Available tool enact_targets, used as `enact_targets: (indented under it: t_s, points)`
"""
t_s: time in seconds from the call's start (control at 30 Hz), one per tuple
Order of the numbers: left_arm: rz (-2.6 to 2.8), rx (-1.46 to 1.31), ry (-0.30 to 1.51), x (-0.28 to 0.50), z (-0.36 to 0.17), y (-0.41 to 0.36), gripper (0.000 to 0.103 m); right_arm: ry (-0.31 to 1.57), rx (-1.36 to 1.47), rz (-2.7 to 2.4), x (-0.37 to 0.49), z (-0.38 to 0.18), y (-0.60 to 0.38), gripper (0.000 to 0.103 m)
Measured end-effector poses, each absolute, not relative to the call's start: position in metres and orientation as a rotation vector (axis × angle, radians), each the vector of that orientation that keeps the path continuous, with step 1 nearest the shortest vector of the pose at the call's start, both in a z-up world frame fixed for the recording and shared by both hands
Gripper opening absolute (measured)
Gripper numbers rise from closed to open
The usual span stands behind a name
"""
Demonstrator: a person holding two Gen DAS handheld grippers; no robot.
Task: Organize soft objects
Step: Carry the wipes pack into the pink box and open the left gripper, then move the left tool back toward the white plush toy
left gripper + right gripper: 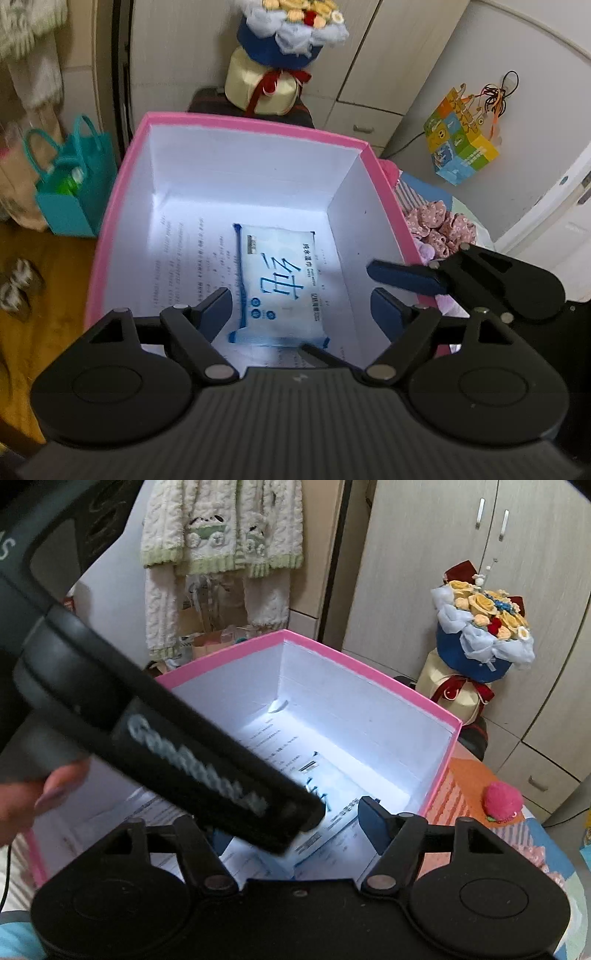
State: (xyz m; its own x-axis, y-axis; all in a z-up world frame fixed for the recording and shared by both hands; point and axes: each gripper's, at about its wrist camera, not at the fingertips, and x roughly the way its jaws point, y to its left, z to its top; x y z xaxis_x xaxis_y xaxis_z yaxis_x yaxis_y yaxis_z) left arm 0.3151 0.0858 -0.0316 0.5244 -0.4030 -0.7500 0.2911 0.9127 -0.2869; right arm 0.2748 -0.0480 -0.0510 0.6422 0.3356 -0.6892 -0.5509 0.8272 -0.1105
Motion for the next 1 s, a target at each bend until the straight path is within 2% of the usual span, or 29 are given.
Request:
enact_targets:
  t_s: [0.5,0.83,1.0]
  points:
    - [-0.449,-0.039,0.778,0.222,0.032,0.099,0.089,0.611,-0.263,0.605,0.204,-0.002,-0.075,0.074]
    - [-0.533,0.031,0.704,0.156,0.056,0.088,0.091,0.564,-0.224,0.553,0.157,0.021,-0.117,0.074]
    - [-0.632,0.065,0.681,0.126,0.06,0.07,0.094,0.56,-0.181,0.494,0.13,0.026,-0.154,0.077]
